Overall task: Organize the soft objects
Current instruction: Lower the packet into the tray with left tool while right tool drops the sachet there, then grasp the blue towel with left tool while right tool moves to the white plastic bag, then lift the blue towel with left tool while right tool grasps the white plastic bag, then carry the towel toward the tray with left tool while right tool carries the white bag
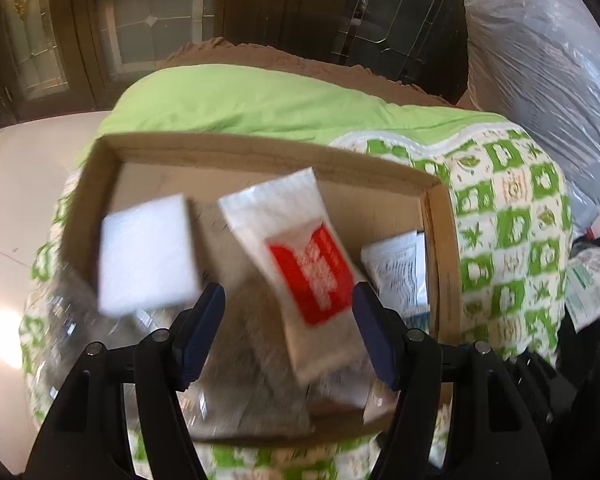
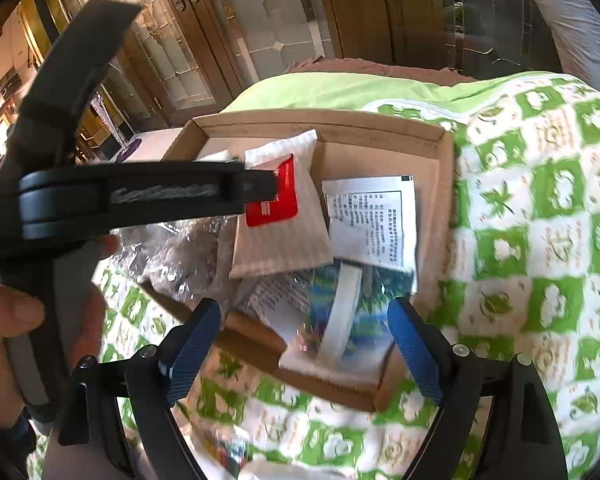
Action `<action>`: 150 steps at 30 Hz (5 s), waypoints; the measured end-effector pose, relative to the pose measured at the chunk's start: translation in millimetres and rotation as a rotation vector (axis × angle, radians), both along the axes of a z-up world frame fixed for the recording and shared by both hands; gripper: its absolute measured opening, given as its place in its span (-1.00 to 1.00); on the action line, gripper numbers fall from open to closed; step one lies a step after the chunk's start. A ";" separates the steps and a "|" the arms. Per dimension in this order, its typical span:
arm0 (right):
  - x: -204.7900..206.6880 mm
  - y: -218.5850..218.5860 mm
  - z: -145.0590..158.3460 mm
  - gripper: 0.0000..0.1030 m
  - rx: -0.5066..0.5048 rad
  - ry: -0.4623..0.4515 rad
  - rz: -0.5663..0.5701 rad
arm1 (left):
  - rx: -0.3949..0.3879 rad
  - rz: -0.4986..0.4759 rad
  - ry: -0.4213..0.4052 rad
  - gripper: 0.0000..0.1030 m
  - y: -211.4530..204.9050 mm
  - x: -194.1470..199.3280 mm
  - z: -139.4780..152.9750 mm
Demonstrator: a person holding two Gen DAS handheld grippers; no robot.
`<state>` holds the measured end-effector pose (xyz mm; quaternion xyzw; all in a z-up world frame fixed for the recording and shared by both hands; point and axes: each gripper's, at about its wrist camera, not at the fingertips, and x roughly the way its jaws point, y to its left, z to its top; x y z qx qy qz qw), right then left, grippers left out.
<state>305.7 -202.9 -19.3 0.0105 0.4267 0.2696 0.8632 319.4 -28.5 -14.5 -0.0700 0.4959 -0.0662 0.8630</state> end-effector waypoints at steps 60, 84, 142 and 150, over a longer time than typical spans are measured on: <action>-148.7 -12.9 -17.7 0.89 -0.069 0.108 0.106 | 0.044 0.272 0.138 0.08 63.2 -257.8 -58.7; -129.2 51.5 -28.1 0.47 -0.079 0.361 0.184 | -0.115 0.326 0.136 0.08 85.6 -261.8 -64.8; -171.1 35.7 27.9 0.30 -0.178 0.198 0.275 | -0.099 0.186 0.113 0.09 56.0 -269.9 -47.8; -163.5 27.0 51.3 0.30 -0.154 0.176 0.265 | -0.091 0.151 0.105 0.09 48.7 -272.4 -25.8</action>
